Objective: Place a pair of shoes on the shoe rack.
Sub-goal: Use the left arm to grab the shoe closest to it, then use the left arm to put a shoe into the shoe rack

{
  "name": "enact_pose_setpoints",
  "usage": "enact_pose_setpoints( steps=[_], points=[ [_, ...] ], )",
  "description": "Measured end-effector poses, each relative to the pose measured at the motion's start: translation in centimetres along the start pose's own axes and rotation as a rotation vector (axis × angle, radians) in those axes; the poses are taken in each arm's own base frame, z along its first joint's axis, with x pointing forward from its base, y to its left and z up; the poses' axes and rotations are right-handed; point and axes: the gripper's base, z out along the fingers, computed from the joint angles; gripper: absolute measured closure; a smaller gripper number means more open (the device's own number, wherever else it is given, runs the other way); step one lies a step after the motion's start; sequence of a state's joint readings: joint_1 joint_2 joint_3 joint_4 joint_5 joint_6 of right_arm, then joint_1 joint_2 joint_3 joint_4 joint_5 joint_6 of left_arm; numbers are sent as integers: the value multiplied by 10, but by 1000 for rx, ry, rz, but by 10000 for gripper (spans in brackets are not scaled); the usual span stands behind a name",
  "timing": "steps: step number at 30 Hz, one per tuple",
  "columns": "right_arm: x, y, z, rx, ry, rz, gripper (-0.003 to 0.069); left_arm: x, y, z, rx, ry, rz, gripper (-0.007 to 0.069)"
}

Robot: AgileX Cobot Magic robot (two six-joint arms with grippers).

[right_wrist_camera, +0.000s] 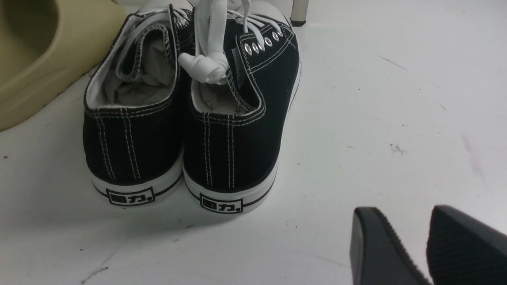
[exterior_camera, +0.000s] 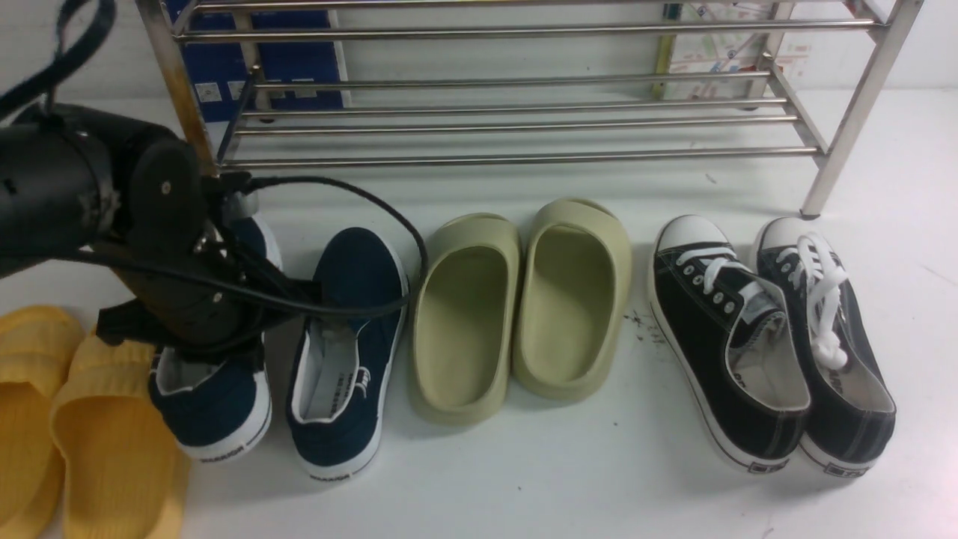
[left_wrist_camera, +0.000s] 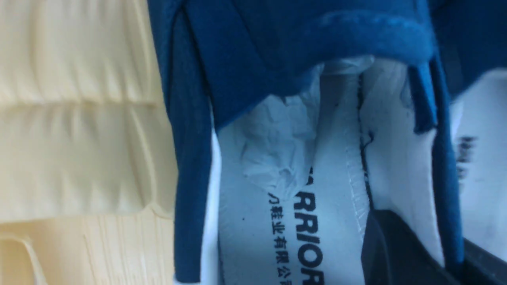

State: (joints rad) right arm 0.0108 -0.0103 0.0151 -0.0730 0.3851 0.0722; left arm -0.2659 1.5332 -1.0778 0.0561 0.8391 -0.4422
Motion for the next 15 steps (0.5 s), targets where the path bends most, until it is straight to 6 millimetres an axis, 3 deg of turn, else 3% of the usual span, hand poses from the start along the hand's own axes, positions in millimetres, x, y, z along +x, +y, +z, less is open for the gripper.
enact_pose_setpoints(
  steps=[4,10,15],
  points=[
    [0,0,0,0,0,0,420,-6,-6,-15,50,-30,52,627],
    [0,0,0,0,0,0,420,-17,-14,-20,103,-43,99,627],
    [0,0,0,0,0,0,420,-45,-27,-17,118,-77,124,627]
  ],
)
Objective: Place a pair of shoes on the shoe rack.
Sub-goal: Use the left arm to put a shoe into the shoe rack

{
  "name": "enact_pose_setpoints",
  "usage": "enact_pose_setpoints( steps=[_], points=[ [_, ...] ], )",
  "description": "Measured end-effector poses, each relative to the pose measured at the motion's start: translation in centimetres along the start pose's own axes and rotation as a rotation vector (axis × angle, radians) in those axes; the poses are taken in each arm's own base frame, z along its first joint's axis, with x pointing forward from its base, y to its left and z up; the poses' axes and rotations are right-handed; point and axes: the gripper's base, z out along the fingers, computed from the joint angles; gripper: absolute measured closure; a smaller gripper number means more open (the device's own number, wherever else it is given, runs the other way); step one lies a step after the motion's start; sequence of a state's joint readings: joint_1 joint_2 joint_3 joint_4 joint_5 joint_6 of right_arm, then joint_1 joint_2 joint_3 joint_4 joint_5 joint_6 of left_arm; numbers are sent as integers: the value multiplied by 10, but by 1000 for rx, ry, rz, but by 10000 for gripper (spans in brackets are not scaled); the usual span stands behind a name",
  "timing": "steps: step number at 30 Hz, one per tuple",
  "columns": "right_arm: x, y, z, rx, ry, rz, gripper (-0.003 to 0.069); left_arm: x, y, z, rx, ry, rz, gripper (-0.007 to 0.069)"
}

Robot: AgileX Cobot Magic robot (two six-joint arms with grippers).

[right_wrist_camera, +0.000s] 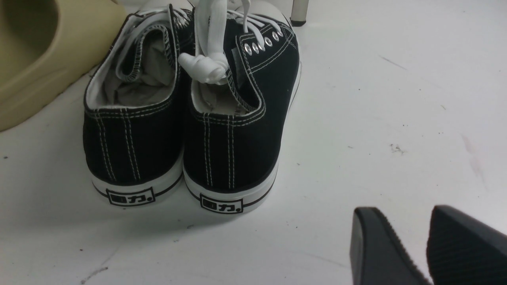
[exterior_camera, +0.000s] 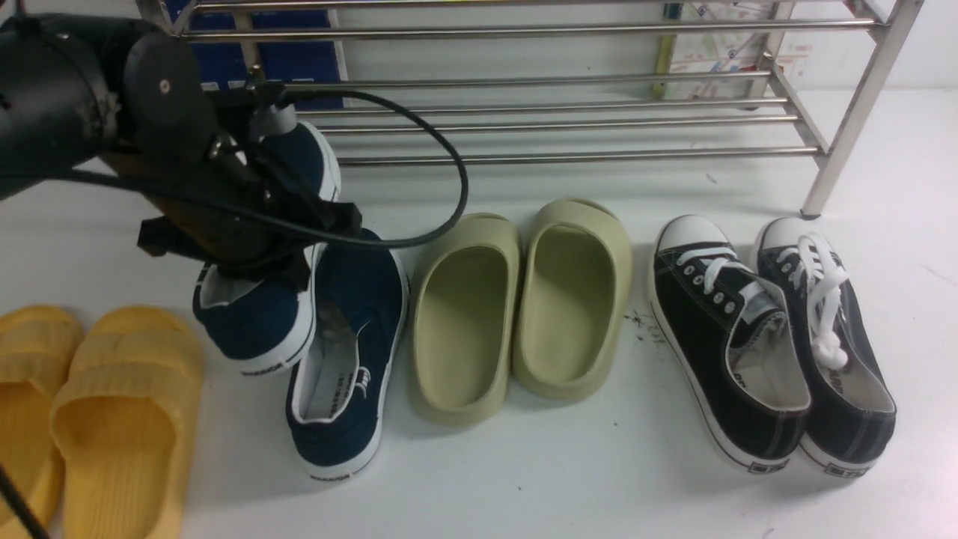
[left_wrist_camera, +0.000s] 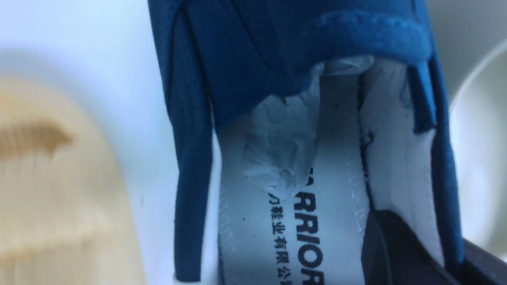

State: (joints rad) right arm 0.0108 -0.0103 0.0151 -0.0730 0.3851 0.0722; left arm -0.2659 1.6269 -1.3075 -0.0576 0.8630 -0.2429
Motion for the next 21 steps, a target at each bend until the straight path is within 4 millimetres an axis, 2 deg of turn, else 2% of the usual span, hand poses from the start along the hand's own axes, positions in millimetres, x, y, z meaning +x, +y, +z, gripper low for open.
enact_pose_setpoints(
  steps=[1,2,10,15,18,21],
  points=[
    [0,0,0,0,0,0,420,-1,0,2,-1,3,1,627],
    [0,0,0,0,0,0,420,-12,-3,8,2,-6,13,627],
    [0,0,0,0,0,0,420,-53,-10,30,-33,-12,51,627],
    [0,0,0,0,0,0,420,-70,-13,39,-56,-9,66,627],
    [0,0,0,0,0,0,420,-88,-14,50,-81,-53,89,627],
    [0,0,0,0,0,0,420,-94,-15,54,-93,-70,94,627]
  ],
)
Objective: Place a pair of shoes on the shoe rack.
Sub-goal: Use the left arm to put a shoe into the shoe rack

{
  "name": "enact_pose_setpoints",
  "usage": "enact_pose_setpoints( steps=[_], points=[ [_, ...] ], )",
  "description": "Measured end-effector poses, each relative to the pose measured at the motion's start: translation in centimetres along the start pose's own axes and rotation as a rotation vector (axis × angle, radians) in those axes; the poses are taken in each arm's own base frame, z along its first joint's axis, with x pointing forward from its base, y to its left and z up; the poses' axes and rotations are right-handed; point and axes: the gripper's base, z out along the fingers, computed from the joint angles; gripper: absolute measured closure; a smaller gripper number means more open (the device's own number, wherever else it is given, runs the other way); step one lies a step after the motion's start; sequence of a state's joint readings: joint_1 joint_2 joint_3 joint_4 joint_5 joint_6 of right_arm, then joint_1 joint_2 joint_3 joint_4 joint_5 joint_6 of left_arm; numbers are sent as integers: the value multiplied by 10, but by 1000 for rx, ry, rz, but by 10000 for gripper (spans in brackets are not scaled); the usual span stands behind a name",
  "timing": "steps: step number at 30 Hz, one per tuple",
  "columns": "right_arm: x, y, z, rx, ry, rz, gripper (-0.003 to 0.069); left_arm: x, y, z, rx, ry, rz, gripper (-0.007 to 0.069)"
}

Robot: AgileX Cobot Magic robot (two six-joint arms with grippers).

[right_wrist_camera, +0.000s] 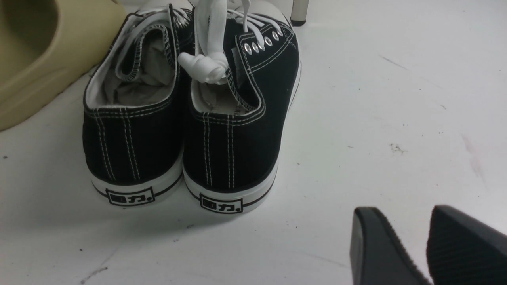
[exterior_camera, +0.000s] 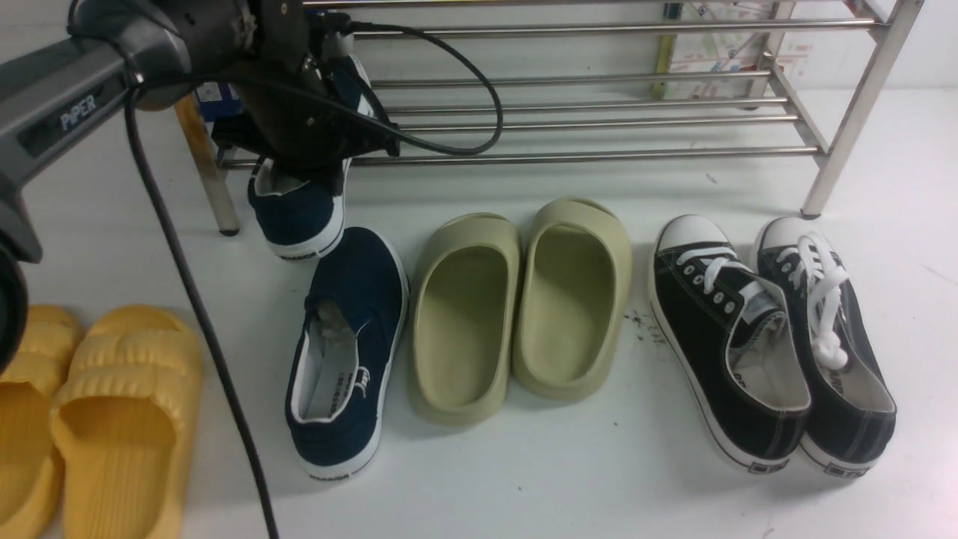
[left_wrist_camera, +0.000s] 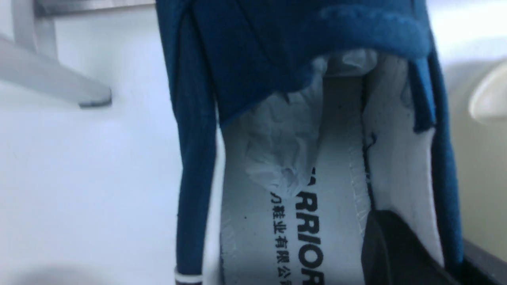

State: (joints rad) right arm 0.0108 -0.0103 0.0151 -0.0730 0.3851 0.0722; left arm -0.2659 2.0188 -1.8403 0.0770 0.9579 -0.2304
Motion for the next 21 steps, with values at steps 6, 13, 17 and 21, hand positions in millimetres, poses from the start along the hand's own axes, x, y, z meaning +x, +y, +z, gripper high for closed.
enact_pose_setpoints(
  steps=[6,13,17,21],
  points=[
    [0,0,0,0,0,0,420,-15,0,14,-35,-31,17,627],
    [0,0,0,0,0,0,420,-27,13,23,-49,-65,-11,627],
    [0,0,0,0,0,0,417,-32,24,27,-62,-93,-23,627],
    [0,0,0,0,0,0,417,-36,27,28,-59,-137,-23,627]
  ],
)
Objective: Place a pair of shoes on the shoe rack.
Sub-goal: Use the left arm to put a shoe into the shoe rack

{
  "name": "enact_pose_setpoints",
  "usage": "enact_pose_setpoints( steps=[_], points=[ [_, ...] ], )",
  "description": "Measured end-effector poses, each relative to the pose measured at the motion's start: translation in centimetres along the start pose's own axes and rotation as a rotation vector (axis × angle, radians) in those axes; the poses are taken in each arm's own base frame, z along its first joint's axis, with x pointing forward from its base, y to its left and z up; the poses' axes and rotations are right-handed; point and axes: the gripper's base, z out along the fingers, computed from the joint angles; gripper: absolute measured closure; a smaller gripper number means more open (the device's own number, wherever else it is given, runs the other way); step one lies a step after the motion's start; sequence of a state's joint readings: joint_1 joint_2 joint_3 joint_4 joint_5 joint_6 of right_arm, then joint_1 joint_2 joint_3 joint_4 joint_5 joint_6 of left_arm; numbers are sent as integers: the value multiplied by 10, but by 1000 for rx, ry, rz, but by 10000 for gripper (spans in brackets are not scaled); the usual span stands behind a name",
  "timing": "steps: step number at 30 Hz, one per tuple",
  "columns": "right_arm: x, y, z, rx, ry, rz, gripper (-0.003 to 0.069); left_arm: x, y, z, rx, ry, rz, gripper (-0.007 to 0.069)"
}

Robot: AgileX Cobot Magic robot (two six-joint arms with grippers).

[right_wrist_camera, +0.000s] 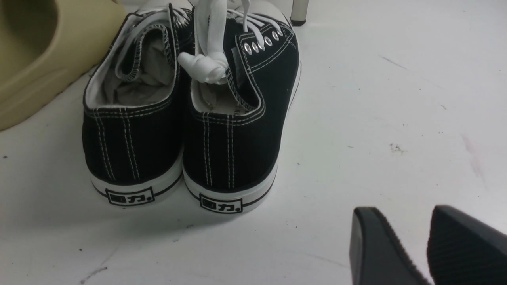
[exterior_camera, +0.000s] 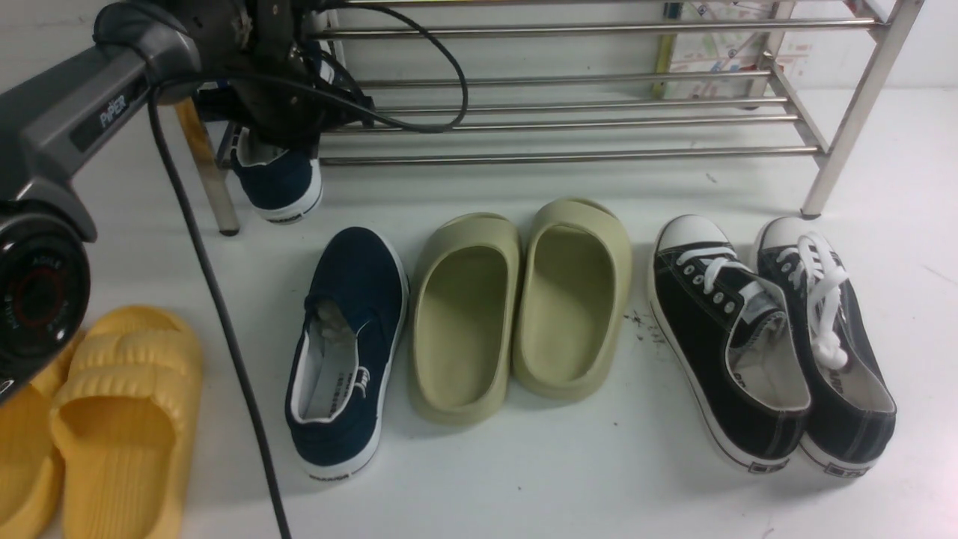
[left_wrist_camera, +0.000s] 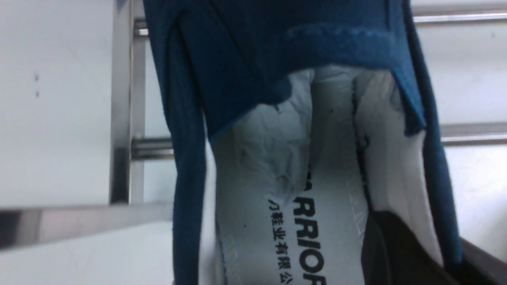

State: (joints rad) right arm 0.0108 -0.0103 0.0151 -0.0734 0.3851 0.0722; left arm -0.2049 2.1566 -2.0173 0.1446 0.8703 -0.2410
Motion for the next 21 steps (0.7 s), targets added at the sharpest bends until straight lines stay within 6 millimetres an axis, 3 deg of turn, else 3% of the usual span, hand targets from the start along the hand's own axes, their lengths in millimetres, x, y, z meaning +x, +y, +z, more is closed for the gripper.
enact_pose_setpoints(
  steps=[11,15,20,21],
  points=[
    [0,0,0,0,0,0,415,4,-3,24,9,-11,-5,609],
    [0,0,0,0,0,0,415,1,-3,24,2,-39,-29,539],
    [0,0,0,0,0,0,415,-1,-2,22,-8,-57,-44,399],
    [0,0,0,0,0,0,415,-1,-1,20,-12,-48,-46,335]
  ],
)
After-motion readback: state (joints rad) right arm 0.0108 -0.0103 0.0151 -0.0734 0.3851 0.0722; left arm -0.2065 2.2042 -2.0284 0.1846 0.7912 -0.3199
